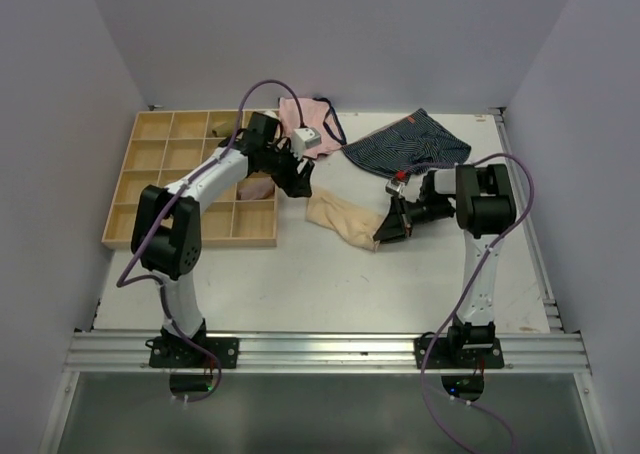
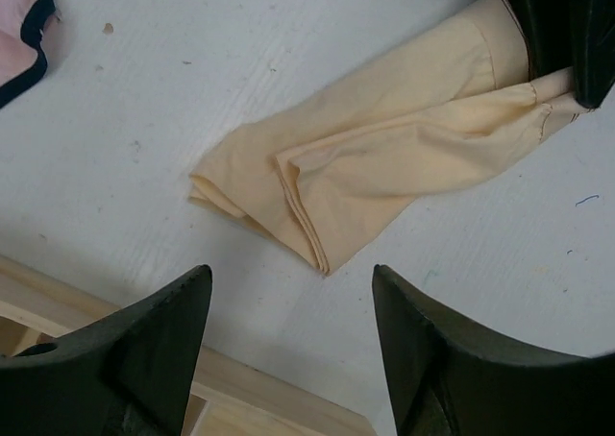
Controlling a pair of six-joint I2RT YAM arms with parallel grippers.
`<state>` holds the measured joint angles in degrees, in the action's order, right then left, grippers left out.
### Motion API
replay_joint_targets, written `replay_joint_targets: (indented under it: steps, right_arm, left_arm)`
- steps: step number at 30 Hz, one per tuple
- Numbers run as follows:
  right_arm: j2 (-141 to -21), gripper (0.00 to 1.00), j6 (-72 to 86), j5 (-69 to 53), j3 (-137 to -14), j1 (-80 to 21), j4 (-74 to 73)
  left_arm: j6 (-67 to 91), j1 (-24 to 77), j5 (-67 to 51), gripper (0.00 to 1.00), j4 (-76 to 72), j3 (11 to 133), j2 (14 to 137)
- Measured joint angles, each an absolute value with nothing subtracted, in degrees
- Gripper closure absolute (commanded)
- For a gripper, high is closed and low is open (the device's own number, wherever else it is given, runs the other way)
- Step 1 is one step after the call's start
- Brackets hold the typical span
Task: Roll the underwear
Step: Fold the underwear
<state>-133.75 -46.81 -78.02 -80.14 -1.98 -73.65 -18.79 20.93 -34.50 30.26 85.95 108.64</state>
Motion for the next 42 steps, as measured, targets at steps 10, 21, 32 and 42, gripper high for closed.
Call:
replay_joint_targets:
  steps: [10, 21, 32, 42]
  right_arm:
    - [-121.25, 0.37, -6.5, -65.89, -67.61, -2.13, -40.73]
    - [-104.9, 0.42, -9.65, -44.84, -76.88, -2.26, -40.93]
    - [-118.3, 0.73, -15.73, -32.84, -88.18, -10.28, -37.76]
    - [-115.9, 0.77, -16.93, -29.76, -78.67, -12.34, -33.63]
  left_arm:
    - [-18.06, 20.93, -32.77, 0.07, 30.74, 85.34, 109.1]
    - [-18.28, 21.21, -34.68, 0.0, 28.77, 78.7, 104.99]
    - [-19.77, 28.69, -28.27, 0.52, 28.8, 76.38, 109.69]
    - [-15.99, 28.49, -24.67, 0.53, 27.59, 83.02, 118.45]
